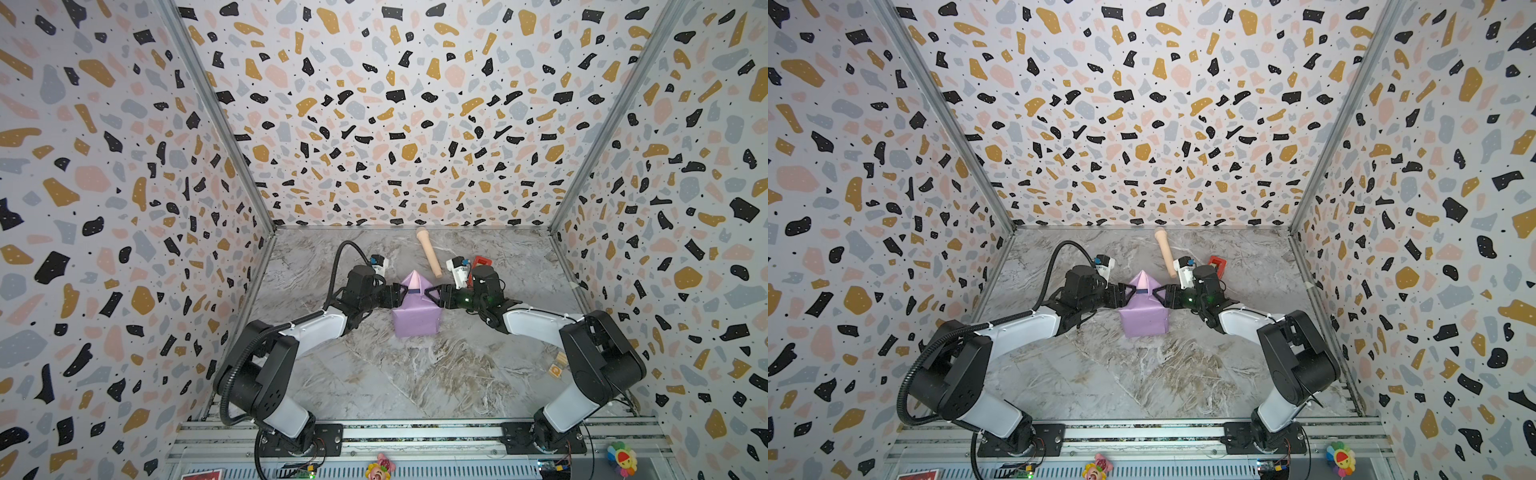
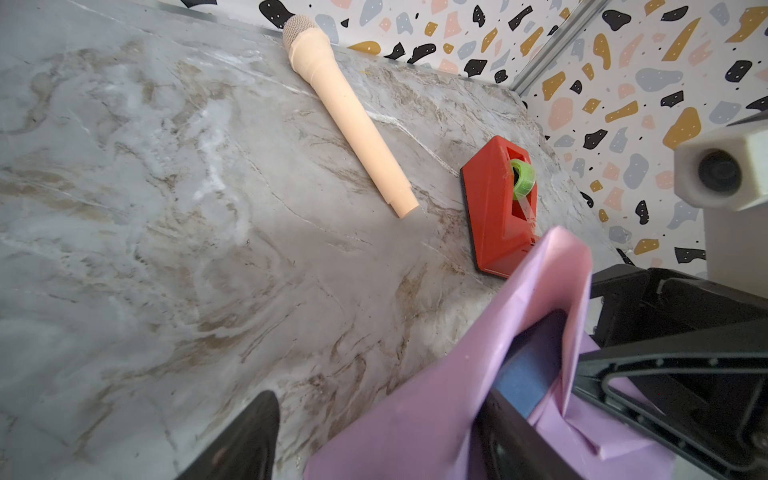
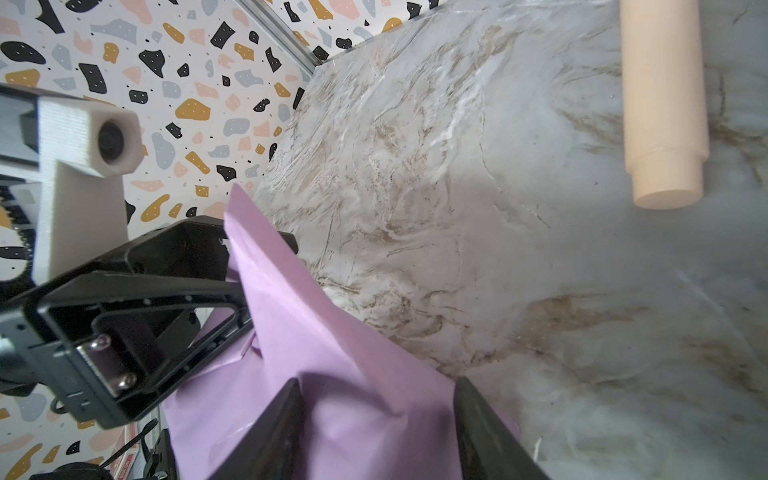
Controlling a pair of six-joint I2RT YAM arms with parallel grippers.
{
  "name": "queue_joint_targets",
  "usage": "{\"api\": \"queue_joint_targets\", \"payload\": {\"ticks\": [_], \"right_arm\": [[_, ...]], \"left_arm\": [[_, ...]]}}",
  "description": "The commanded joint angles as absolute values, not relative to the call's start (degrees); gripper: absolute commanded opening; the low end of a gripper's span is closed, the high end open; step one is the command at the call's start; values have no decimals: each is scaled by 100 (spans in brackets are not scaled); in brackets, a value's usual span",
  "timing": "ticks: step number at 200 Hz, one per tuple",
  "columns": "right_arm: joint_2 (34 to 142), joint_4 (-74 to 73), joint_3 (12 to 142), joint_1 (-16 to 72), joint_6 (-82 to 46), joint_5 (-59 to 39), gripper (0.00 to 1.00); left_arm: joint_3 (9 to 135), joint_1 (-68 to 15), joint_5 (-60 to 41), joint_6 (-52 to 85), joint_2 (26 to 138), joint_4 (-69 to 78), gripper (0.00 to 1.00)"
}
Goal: Wrap the gift box in paper
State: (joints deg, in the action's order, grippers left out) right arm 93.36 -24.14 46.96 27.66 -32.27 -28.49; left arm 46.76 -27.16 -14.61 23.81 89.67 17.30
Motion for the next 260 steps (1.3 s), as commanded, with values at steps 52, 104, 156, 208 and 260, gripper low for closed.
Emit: {"api": "queue_joint_targets", "payload": {"ticks": [52,104,156,208,260], "right_arm": [[9492,-1537,5171,2709,-2958,-2906,64],[9623,-1805,4908,2716,-2991,-3103,64],[9544,-1692,4891,2698,-2794,-3135,62],[9552,-1769,4728,2699,-2795,-3199,61],[9556,-1704,4768,2698,-2754,-3190,60]], "left_arm": [[4570,-2698,-1594,2304,9054,1916,75],[4523,-2693,-1656,2214,9010,1973,75],[4786,-2681,-1714,1398,8999,1756,75],[5259,-2663,-2207,258,9288,1277,69],[5579,-2563,-2810,-7,9282,1089,70]]}}
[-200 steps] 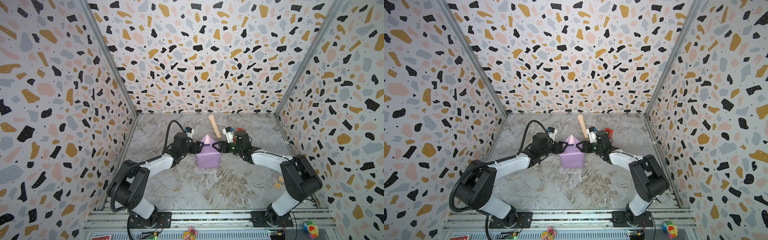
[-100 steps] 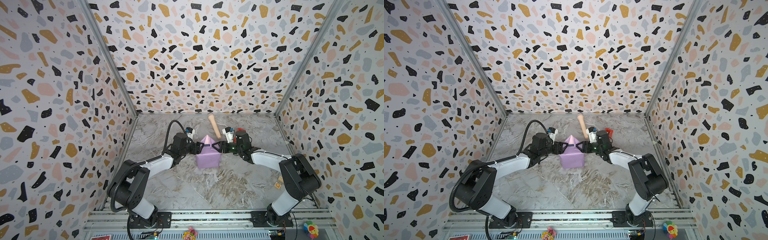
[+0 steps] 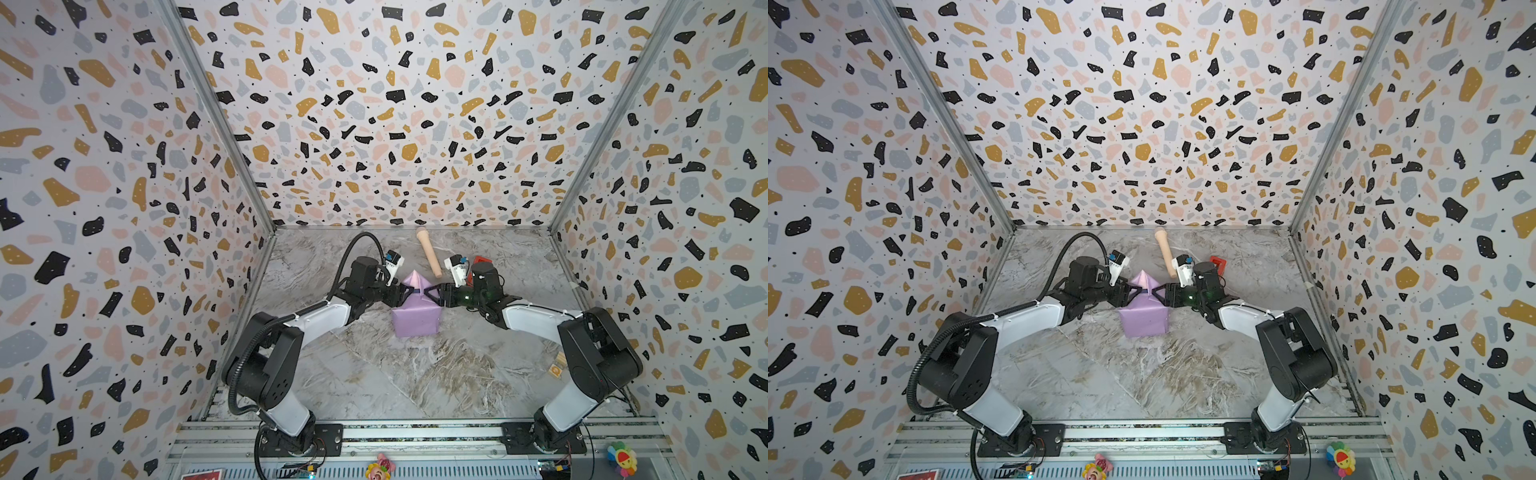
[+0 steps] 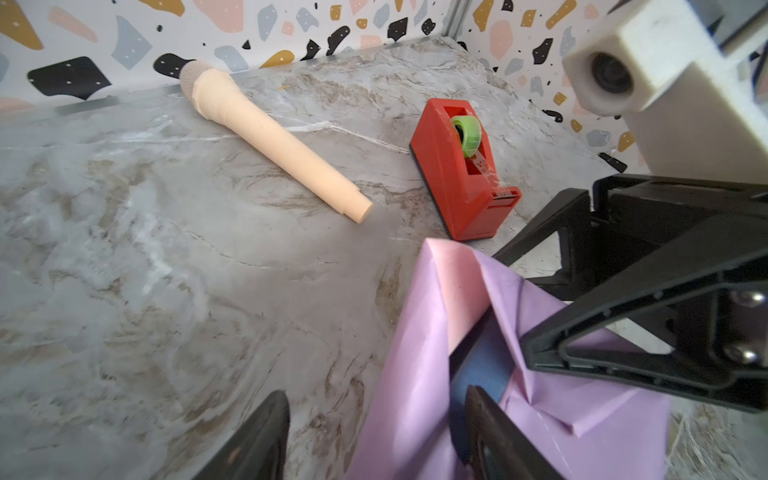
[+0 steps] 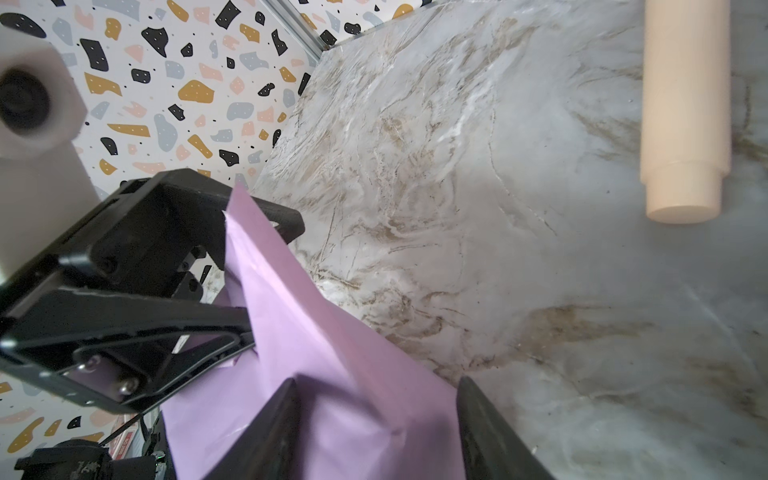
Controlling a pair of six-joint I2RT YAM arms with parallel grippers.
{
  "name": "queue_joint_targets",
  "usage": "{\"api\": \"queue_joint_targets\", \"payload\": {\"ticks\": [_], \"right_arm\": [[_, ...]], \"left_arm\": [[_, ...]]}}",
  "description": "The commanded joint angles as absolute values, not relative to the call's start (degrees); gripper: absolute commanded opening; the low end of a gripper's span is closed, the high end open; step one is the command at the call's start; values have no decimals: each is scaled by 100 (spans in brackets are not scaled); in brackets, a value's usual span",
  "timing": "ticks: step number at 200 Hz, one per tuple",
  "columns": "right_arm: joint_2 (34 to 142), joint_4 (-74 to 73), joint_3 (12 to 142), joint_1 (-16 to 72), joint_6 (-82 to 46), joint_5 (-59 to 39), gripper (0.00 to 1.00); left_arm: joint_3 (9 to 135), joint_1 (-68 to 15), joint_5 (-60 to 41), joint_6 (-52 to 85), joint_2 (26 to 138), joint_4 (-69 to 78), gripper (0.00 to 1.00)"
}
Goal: Wrap the gift box in paper
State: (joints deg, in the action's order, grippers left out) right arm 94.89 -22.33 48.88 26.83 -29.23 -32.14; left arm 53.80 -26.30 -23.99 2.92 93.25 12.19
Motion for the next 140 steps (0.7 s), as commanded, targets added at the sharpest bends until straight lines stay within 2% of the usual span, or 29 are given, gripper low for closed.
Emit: {"api": "queue_joint_targets", "payload": {"ticks": [1,33,62,104,140], "right_arm": [[9559,-1700,4766,2698,-2753,-3190,60],[9571,-1703,4729,2698,-2739,-3186,59],[9579,-1713,4724,2698,-2727,-3182,59],[9564,-1739,4711,2698,-2734,-3173,59],[9582,-1767,4711,2698,-2734,-3165,59]], "left_arm": [[5575,-2560,-2811,-3,9273,1102,70],[5270,-2466,-2723,445,8754,1607,77],[4727,-2352,-2267,1035,8037,2107,79],[3899,-2287,-752,1779,7084,2018,77],[4185,-2306,-1231,1237,7446,1310,75]]}}
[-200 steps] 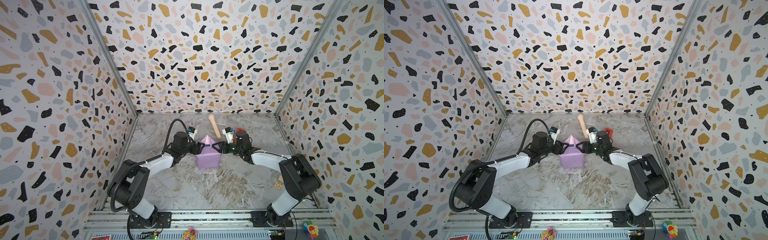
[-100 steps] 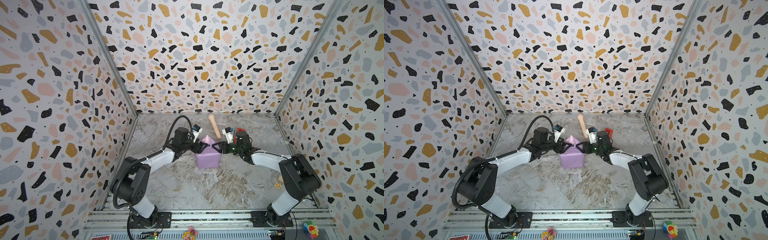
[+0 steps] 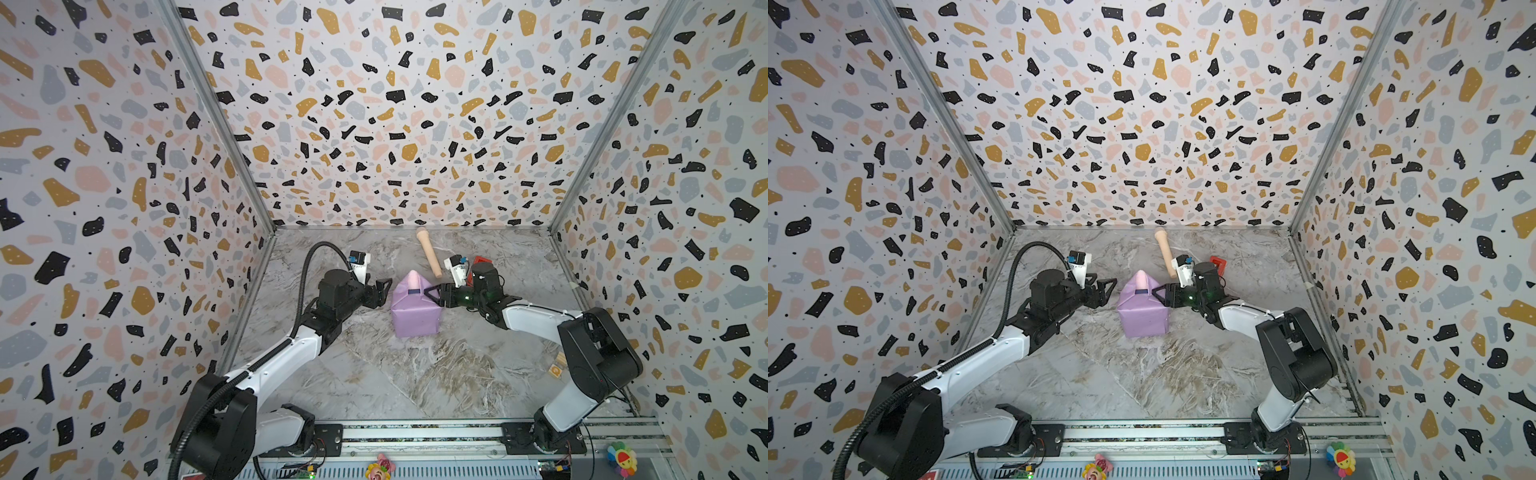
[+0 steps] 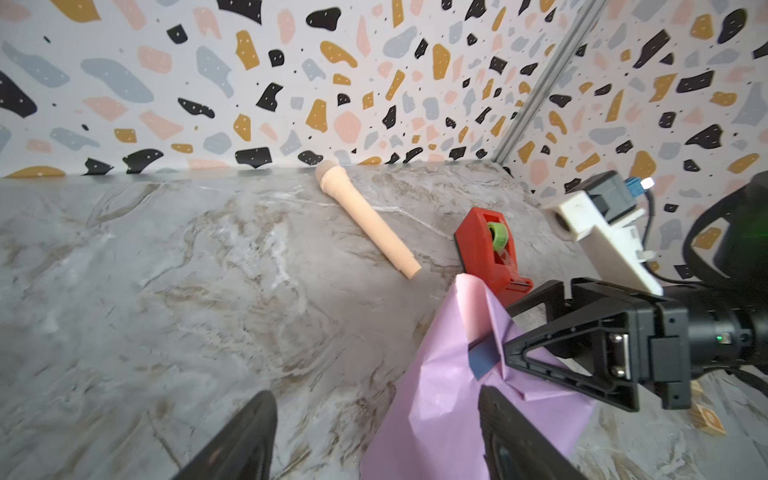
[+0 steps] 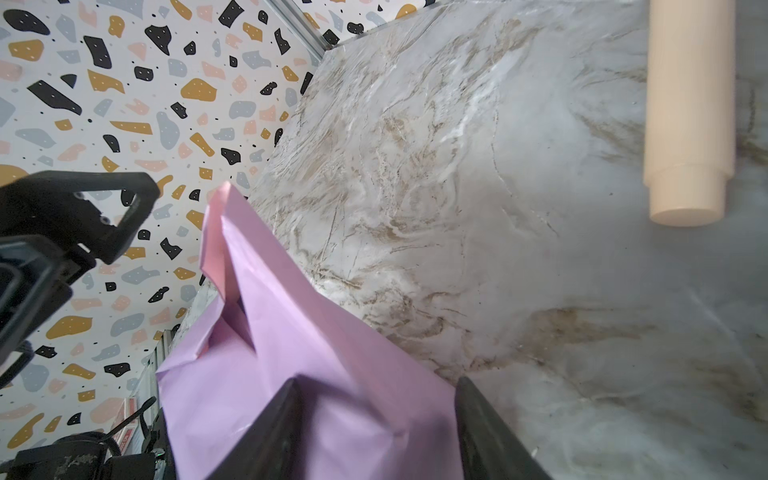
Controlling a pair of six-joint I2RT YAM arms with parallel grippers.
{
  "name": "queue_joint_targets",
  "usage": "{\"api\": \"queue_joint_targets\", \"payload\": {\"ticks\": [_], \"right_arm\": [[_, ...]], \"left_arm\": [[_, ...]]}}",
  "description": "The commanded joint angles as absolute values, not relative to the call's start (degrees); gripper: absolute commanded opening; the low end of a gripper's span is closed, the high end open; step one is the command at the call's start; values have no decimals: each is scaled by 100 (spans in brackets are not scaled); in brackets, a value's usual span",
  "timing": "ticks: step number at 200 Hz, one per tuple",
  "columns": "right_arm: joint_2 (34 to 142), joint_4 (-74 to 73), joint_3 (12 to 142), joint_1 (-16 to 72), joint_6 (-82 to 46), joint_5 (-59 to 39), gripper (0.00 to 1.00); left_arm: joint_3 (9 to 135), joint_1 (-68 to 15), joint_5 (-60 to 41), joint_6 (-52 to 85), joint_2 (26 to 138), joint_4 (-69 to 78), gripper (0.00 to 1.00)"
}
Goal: Wrap the gift box in paper
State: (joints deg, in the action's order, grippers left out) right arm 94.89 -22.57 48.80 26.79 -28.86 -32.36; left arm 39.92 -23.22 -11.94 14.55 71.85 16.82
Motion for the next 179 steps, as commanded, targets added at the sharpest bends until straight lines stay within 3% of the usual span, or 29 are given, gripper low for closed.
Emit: {"api": "queue_joint_targets", "payload": {"ticks": [1,64,179], "right_arm": [[9585,-1767,4711,2698,-2738,-3165,59],[9550,-1723,4728,2698,-2721,-3173,58],[9579,-1749,4731,2707,-2744,-3201,58]], "left_arm": [[4188,-2304,-1253,1229,7463,1301,75],[4331,-2400,-1846,959,8118,1569,68],[4872,-2402,-2167,595,8822,1494,64]]}}
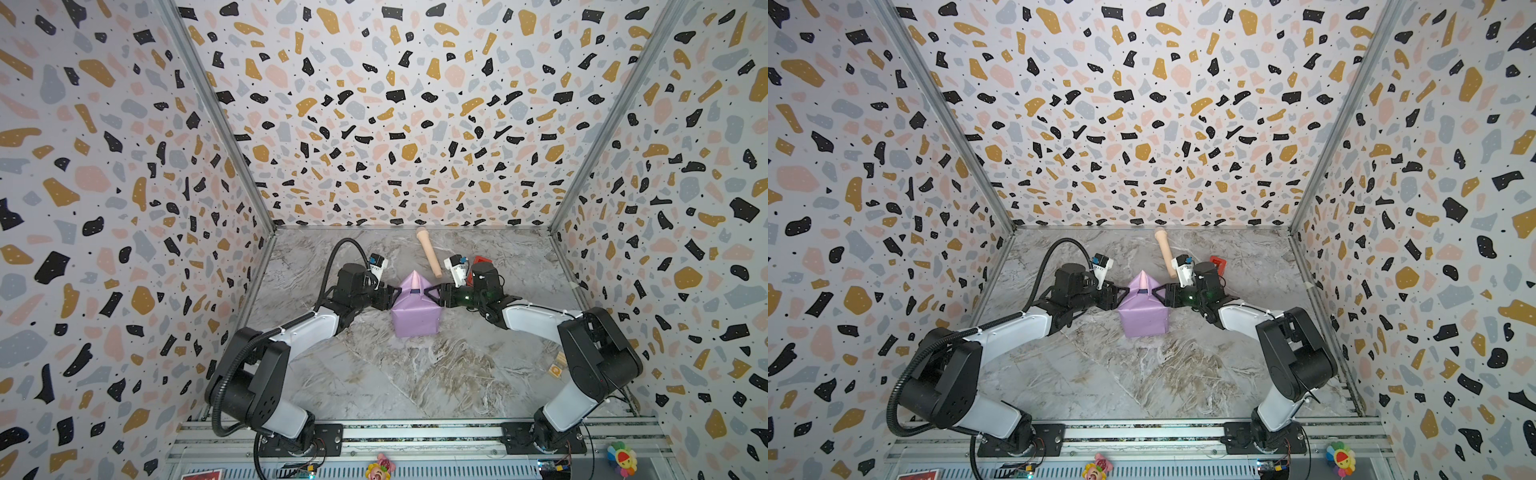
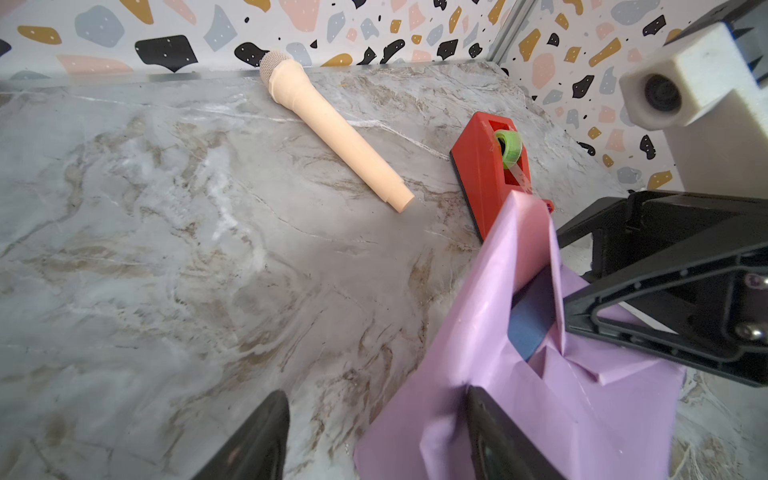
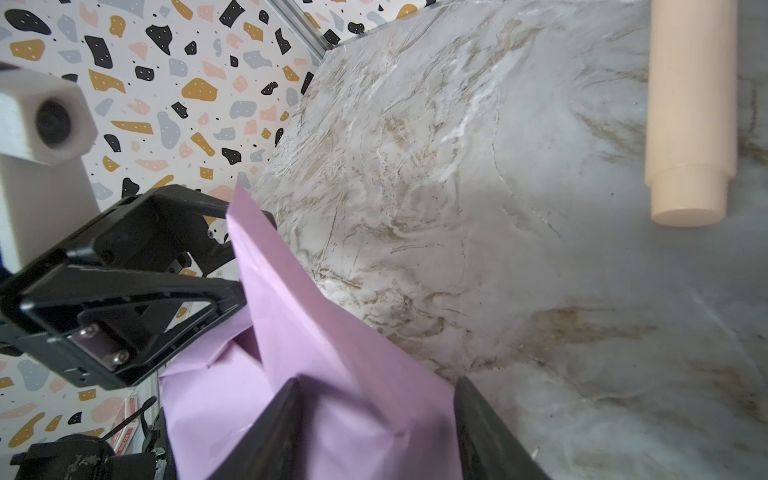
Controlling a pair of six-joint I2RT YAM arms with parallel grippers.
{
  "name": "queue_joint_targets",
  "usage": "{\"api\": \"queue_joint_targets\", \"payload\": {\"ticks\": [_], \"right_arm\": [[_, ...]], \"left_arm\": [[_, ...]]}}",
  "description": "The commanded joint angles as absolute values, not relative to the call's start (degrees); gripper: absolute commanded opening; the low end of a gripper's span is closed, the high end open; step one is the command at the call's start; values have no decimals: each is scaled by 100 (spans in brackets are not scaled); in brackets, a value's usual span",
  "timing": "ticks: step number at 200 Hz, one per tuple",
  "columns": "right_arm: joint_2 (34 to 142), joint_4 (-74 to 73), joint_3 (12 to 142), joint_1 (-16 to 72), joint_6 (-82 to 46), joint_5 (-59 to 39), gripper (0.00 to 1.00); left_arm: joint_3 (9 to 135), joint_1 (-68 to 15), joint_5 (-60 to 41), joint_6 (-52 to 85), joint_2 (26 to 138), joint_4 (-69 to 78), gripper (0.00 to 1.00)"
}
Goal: Wrap the gift box in paper
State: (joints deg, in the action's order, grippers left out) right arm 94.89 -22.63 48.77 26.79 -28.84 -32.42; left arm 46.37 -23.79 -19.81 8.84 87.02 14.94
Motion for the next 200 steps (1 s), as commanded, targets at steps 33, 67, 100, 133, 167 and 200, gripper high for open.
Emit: {"api": "queue_joint_targets", "payload": {"ticks": [33,67,100,133,167,200], "right_arm": [[9576,-1740,4737,2707,-2749,-3199,58],[9593,-1731,4759,2713,-2738,-3199,58],[9584,-1711,4781,2716,-2734,-3191,58],[9598,-1714,4773,2724,-2741,-3182,58],[9586,-1700,4789,2722,-2742,-3165,58],[9566,-1670,4808,2736,-2729,-3164,58]], "left_arm": [[5049,-2399,-2539,330,8972,1477,56],[5183,-2399,-2937,184,9116,1477,43],[5307,-2399,-3267,28,9253,1237,32],[5347,-2400,-3441,0,9275,1253,23],[5369,-2400,-3592,-52,9334,1296,14],[5429,-2399,-3681,-120,9356,1283,6]]}}
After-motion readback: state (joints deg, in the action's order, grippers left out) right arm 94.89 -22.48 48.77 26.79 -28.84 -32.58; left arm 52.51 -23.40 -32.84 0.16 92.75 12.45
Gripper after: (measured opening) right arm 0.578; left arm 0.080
